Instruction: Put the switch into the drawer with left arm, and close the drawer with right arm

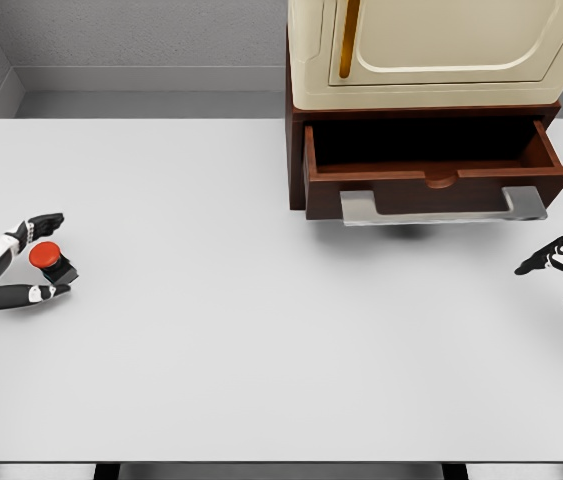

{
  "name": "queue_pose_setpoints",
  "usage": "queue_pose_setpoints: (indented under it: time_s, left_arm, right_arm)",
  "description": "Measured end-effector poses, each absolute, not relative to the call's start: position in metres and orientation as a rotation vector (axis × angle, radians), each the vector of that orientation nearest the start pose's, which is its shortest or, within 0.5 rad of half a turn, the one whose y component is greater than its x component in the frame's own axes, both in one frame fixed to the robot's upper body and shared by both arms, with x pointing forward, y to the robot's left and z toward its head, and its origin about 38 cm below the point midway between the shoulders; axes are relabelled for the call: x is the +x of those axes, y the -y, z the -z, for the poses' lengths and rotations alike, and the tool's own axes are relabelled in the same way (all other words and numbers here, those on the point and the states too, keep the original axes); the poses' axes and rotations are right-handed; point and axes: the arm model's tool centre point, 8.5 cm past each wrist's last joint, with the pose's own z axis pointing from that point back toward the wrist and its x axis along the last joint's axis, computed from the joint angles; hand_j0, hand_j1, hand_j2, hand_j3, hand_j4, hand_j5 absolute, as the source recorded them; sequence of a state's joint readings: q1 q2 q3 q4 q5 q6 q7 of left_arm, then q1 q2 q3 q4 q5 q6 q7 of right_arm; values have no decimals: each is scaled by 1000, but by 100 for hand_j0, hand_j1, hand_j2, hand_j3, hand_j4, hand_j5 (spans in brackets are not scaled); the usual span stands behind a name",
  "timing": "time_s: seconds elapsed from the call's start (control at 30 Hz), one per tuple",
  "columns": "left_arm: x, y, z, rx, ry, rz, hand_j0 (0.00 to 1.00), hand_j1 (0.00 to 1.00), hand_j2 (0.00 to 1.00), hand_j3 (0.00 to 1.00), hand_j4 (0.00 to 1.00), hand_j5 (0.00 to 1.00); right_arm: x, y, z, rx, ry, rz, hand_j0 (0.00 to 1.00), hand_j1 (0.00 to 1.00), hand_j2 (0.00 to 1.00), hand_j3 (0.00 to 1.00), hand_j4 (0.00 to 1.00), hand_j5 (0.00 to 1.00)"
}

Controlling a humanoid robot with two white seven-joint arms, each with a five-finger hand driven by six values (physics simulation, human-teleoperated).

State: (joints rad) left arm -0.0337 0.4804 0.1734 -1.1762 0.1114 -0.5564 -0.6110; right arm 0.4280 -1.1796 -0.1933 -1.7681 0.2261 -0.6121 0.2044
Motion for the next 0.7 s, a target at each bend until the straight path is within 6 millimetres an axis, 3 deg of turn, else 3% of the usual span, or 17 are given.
queue_pose_setpoints:
  time_s: [0.4,0.7]
  left_arm:
    - [338,-437,-70,87,1608,757,42,42,42,42,42,42]
    - [346,-430,-91,96,1669,776,36,36,36,36,36,36]
  right_arm:
    - [286,429,-224,-475,1434,-1789,75,75,75,75,75,75]
    - [286,429,-224,-475,1431,-1790,75,75,75,75,75,75]
